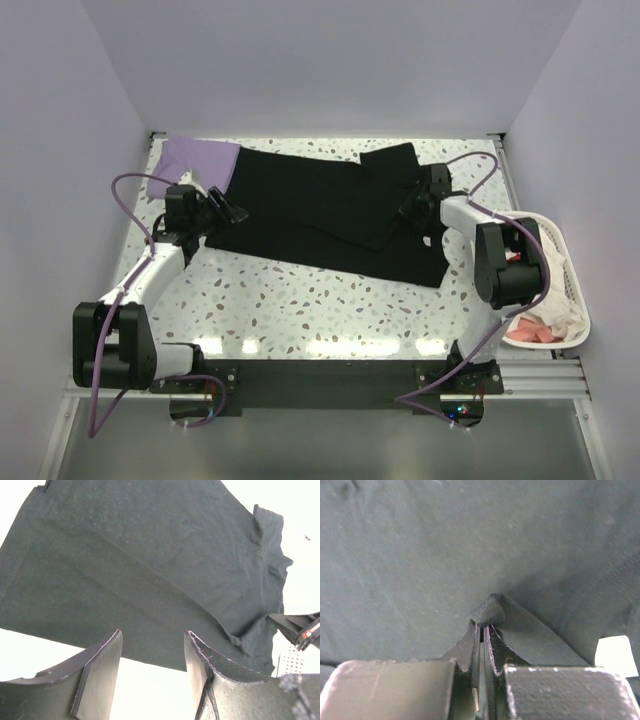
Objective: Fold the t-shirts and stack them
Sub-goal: Fold the tshirt
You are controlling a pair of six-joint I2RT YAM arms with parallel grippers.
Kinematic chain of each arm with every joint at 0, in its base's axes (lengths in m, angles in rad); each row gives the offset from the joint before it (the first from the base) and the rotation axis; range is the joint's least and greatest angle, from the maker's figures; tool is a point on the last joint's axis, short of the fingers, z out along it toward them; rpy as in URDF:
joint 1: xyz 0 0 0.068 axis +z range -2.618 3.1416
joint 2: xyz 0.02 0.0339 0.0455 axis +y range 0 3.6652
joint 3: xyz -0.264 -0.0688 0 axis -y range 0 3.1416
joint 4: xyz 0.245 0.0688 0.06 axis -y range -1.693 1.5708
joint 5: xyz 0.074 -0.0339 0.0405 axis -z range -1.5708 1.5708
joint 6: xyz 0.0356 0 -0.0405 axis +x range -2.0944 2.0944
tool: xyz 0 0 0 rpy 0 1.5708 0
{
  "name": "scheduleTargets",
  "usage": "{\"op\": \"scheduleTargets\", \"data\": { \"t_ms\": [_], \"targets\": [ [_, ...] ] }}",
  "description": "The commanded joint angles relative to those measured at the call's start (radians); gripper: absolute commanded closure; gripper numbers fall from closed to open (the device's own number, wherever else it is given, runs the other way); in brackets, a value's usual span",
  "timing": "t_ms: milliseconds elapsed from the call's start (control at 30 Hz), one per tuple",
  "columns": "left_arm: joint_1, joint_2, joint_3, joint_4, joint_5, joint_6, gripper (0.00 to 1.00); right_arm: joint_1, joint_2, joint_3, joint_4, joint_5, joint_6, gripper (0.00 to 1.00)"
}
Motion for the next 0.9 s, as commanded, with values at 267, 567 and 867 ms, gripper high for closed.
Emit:
{"op": "scheduleTargets", "data": {
  "t_ms": [267, 567, 867],
  "targets": [
    [-0.005, -0.024, 0.023, 0.003, 0.039, 0.049, 0.43, -0.009, 0.019, 0.11, 0.018, -0.036, 0.001, 0.57],
    [-0.005, -0.024, 0.016, 0.009, 0.042, 0.045, 0.43, 0.042, -0.168, -0.007, -0.017, 0.033, -0.134, 0.55],
    [-0.005, -0.024, 0.033, 0.011, 0.051, 0.038, 0.43, 0.293, -0.344, -0.25, -0.013, 0.21, -0.203, 0.68]
  ]
}}
